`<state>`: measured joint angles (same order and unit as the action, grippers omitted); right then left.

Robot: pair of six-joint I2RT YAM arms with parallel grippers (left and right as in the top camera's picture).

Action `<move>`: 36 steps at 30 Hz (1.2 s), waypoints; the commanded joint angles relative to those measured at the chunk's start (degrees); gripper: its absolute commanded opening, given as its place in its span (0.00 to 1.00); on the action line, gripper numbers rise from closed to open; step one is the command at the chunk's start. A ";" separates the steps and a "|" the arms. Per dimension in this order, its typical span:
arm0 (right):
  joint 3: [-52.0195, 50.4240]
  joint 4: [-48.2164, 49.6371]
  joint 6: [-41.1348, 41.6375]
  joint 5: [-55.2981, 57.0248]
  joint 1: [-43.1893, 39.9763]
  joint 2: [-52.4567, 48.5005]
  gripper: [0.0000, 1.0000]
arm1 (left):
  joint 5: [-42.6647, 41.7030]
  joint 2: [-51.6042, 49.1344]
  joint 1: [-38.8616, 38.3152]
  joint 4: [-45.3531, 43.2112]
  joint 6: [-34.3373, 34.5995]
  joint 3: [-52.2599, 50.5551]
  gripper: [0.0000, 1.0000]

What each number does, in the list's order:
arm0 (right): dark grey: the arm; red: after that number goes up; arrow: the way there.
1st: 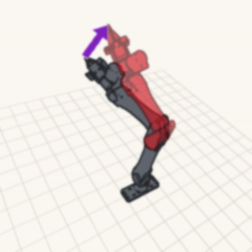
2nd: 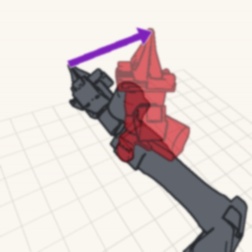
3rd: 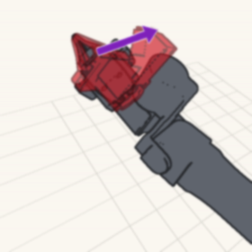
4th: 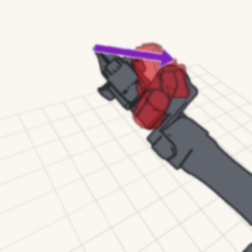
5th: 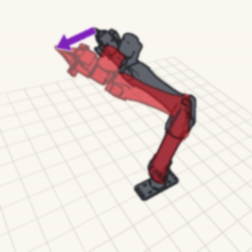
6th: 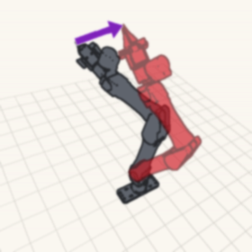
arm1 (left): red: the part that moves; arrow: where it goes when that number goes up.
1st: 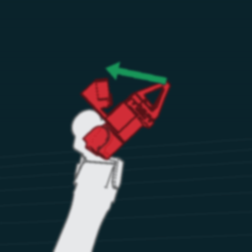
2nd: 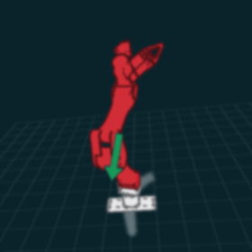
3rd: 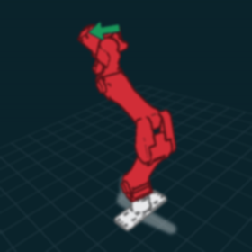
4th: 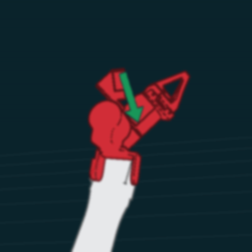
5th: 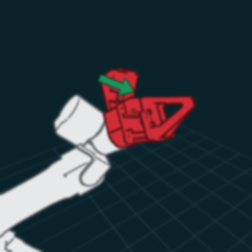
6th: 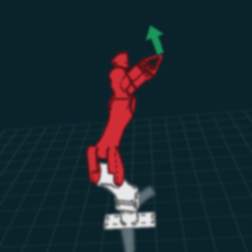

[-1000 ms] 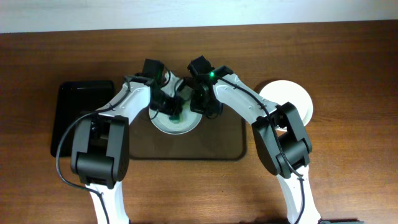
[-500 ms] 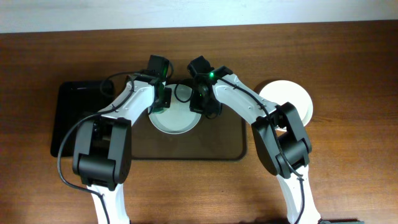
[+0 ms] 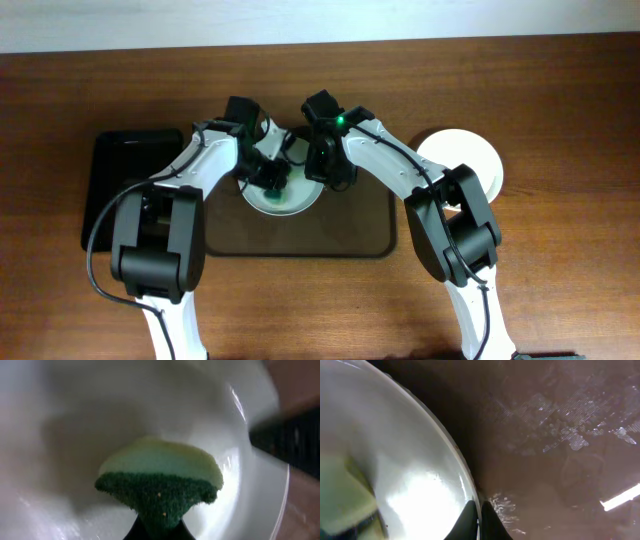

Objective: Clean dirty plates on tray and stack at the side
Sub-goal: 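Scrub the plate surface with the sponge in the left gripper, then continue wiping the plate with the sponge, then lift the sponge away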

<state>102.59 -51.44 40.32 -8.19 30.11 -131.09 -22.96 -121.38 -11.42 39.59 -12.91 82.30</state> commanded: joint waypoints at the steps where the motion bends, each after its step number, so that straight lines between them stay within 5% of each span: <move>1: -1.05 -0.85 0.42 2.40 -0.07 -1.31 0.04 | 11.04 -5.99 3.23 -6.82 12.72 -2.67 0.00; 7: -1.05 -0.83 0.39 2.40 -0.07 -1.31 0.04 | 15.76 -7.91 7.61 -13.03 20.22 -2.67 0.00; 13: -1.05 -0.81 0.39 2.43 -0.07 -1.31 0.04 | 15.04 -8.17 8.22 -1.40 22.05 -2.67 0.00; 15: -1.05 -0.79 0.39 2.40 -0.07 -1.31 0.04 | 11.69 -8.17 8.09 3.15 18.34 -2.67 0.00; 19: -1.05 -0.72 0.39 2.40 -0.07 -1.31 0.04 | -6.51 -8.15 8.07 11.50 -0.33 -2.67 0.00; 24: -1.05 -0.72 0.39 2.40 -0.07 -1.31 0.04 | -13.70 -8.15 8.07 7.98 -4.70 -2.67 0.00; 31: -1.05 -0.72 0.39 2.43 -0.07 -1.31 0.04 | 11.13 -8.17 8.07 -7.89 19.32 -2.67 0.00; 36: -1.05 -0.72 0.39 2.43 -0.07 -1.31 0.04 | 24.98 -8.17 8.07 -8.52 28.98 -2.67 0.00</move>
<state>102.56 -51.64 40.29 -8.45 30.26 -131.09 -24.45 -123.66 -4.14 28.82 6.04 82.85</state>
